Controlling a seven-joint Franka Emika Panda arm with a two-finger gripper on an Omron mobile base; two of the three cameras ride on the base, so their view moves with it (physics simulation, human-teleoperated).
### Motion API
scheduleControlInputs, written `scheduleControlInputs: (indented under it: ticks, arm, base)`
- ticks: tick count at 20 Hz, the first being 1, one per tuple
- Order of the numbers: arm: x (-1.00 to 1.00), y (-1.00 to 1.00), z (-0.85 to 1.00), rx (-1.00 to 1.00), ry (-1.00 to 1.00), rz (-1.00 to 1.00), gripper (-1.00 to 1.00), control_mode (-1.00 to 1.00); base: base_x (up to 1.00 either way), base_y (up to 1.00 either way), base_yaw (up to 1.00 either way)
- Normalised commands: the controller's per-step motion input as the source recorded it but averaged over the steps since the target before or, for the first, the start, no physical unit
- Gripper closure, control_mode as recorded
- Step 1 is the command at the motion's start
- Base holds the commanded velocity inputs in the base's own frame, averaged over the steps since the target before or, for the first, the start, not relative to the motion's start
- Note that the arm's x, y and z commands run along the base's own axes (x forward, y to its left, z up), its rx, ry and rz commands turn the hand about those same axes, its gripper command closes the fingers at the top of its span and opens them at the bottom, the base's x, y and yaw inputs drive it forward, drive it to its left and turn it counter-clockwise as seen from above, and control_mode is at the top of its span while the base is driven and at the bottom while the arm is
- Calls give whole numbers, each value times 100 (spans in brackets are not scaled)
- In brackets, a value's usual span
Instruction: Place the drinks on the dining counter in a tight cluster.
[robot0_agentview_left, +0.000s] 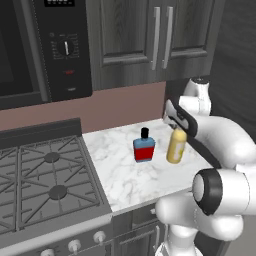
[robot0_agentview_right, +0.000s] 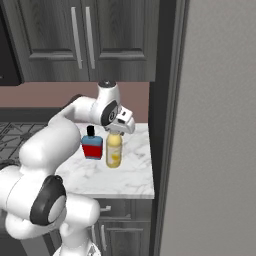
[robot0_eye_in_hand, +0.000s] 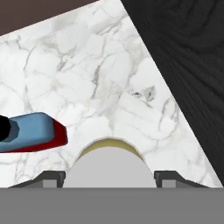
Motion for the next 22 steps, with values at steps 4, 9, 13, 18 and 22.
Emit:
scheduleControlInputs:
  ticks: [4, 9, 13, 18, 22]
  arm:
    - [-50, 1, 42, 6, 0, 0, 100, -100]
    - [-54, 6, 29, 3, 0, 0, 100, -100]
    - [-58, 6, 12, 0, 0, 0, 100, -100]
    - [-53, 12, 5, 0, 0, 0, 100, -100]
    - [-57, 9, 5, 0, 0, 0, 100, -100]
  base:
    - [0, 0, 0]
    - [0, 0, 0]
    - [0, 0, 0]
    - [0, 0, 0]
    - [0, 0, 0]
